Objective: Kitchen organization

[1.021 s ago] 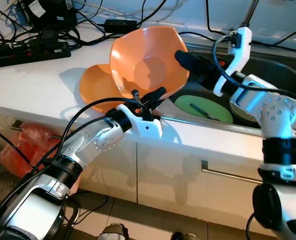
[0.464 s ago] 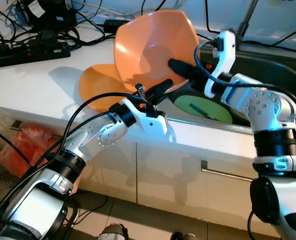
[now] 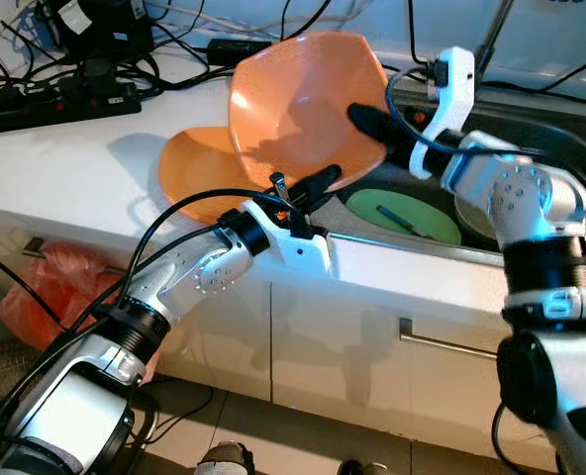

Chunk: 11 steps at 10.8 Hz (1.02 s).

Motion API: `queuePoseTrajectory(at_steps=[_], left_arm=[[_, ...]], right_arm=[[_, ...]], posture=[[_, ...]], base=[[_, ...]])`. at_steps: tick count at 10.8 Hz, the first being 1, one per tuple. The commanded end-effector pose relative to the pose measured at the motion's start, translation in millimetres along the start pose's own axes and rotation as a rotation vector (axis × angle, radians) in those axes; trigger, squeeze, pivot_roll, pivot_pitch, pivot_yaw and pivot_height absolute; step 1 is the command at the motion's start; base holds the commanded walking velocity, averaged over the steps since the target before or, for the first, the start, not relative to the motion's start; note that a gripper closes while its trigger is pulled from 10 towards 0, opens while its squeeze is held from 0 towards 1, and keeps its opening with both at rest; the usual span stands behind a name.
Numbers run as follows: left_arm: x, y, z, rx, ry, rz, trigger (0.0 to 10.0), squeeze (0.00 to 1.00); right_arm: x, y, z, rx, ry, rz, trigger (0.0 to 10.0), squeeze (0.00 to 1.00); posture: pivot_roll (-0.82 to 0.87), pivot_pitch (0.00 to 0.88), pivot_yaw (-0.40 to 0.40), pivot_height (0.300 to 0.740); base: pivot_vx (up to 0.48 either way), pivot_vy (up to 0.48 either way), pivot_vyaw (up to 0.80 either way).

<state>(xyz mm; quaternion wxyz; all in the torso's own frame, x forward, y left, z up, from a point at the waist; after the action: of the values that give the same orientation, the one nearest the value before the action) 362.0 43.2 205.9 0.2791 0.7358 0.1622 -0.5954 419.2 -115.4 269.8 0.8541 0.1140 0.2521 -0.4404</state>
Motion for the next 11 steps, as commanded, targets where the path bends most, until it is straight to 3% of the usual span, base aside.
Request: queuePoseTrajectory(at_steps=[1,7,8,9,10,11], left_arm=[[-16.5,5.5,4,0.029,0.017,0.082,0.0,0.0],[-17.0,6.0,3,0.035,0.027,0.086,0.0,0.0],[-18.2,6.4,3,0.035,0.027,0.093,2.7,0.0],[-22.4,6.5,3,0.03,-0.007,0.118,9.9,0.02],[-27.8,7.5,4,0.032,-0.039,0.146,10.0,1.0],[-32.0,8.3,6,0.037,-0.05,0.166,10.0,1.0]], right_arm=[[8.9,-2.2,0,-0.034,-0.002,-0.048,0.0,0.0],[18.3,-7.1,-10,-0.154,-0.001,-0.058,0.0,0.0],[19.4,-7.6,-10,-0.159,0.0,-0.057,0.0,0.0],[20.6,-8.0,-10,-0.151,0.004,-0.059,0.0,0.0],[19.9,-8.2,-8,-0.13,0.01,-0.053,0.0,0.0],[20.0,-8.4,-7,-0.113,0.011,-0.053,0.0,0.0]], posture=[[0.1,0.067,-0.041,0.74],[0.09,0.066,-0.041,0.74],[0.09,0.066,-0.042,0.74],[0.09,0.066,-0.042,0.74],[0.09,0.066,-0.042,0.74],[0.09,0.066,-0.042,0.74]], base=[[0.0,0.0,0.0],[0.0,0.0,0.0],[0.0,0.0,0.0],[0.0,0.0,0.0],[0.0,0.0,0.0],[0.0,0.0,0.0]])
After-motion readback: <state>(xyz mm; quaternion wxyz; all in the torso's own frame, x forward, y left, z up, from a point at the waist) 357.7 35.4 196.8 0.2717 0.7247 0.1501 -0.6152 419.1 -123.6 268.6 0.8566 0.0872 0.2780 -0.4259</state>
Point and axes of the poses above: a point about 5 cm out from each wrist's last joint towards the gripper, its own y axis pointing out of the wrist towards the gripper, its own z axis along the axis of the wrist's last joint, x = y × z, the point moved 4 cm from there along y, pointing out of the wrist towards the gripper, and after that the axes turned 14 degrees about y, right-handed, at the moved point
